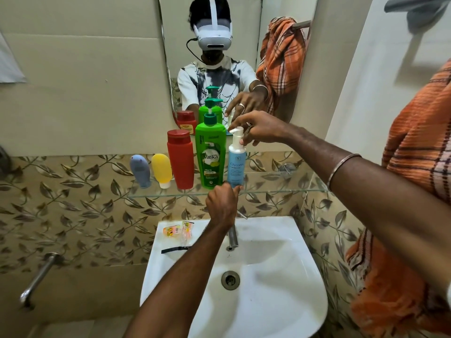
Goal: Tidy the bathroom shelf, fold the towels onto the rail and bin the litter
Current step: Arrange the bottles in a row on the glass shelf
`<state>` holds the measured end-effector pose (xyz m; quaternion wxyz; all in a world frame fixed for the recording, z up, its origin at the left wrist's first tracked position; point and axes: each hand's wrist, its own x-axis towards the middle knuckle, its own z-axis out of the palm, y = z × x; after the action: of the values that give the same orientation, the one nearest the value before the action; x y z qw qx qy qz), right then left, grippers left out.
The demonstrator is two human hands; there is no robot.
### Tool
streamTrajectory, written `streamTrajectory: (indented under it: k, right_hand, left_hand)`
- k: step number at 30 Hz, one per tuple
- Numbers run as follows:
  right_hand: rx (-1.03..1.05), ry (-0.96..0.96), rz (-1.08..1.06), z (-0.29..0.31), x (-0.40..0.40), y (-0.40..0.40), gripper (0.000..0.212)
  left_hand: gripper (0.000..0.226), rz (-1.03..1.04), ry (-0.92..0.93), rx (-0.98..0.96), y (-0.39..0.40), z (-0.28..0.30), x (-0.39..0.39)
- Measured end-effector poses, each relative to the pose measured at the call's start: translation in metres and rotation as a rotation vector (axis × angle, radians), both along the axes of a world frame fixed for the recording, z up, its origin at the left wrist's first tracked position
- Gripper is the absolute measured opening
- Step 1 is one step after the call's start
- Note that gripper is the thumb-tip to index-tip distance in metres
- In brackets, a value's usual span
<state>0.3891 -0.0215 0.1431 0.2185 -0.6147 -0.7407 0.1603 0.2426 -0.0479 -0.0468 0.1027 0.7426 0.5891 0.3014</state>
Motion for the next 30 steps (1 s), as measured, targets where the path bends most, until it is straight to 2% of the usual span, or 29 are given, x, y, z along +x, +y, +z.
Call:
streamTrajectory:
  k: [14, 26, 30]
  right_hand:
    - [0.04, -0.025, 0.038, -0.005, 0.003, -0.007, 0.054]
    - [0.04, -0.011, -0.148, -0.005, -0.009, -0.028, 0.078]
    - [0.09, -0.023, -0.249, 0.0, -0.022, -0.057, 0.078]
  left_hand:
    - [0.041, -0.028, 0.006, -0.02, 0.0, 0.006, 0.0]
    - [0.041, -0.089, 0.005, 0.04, -0.018, 0.024, -0.031]
    - [0.047, -0.156, -0.002, 0.062, -0.032, 0.036, -0.04]
